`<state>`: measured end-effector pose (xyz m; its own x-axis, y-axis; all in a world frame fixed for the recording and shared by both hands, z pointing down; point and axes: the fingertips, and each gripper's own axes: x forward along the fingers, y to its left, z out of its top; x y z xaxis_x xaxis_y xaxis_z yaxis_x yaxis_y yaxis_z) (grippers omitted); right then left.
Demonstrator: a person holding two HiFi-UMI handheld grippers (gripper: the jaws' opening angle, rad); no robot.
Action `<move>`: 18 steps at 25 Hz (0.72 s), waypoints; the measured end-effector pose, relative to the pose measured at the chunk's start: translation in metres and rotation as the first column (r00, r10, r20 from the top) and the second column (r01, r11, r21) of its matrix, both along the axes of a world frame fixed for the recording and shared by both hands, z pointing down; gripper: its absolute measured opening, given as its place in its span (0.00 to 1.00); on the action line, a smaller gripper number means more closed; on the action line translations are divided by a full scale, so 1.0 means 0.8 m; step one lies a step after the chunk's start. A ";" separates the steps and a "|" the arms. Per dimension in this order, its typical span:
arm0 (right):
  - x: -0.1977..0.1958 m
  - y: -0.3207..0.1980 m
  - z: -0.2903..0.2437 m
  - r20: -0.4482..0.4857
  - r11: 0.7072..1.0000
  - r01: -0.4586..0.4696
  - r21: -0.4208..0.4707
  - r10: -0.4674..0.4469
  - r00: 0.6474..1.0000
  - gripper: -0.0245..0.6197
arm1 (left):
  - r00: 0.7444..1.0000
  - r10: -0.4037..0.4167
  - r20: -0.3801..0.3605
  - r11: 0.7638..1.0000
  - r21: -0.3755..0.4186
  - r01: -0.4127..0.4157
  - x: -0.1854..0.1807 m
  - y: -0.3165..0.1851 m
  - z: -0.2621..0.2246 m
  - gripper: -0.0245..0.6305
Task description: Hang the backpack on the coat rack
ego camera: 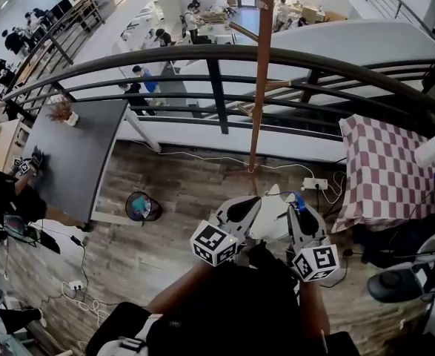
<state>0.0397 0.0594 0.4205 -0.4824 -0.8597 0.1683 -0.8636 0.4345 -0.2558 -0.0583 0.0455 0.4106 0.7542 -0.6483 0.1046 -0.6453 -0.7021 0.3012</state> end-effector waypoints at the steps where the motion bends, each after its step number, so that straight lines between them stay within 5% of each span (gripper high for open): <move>1: 0.002 -0.008 0.002 0.001 1.000 0.008 -0.004 -0.008 1.000 0.19 | 1.000 -0.008 0.002 1.000 0.000 0.008 0.003 -0.008 0.002 0.05; 18: 0.044 -0.146 0.032 -0.001 0.992 0.128 -0.003 -0.129 0.992 0.19 | 0.982 -0.176 0.071 0.984 -0.005 0.177 0.021 -0.126 0.034 0.05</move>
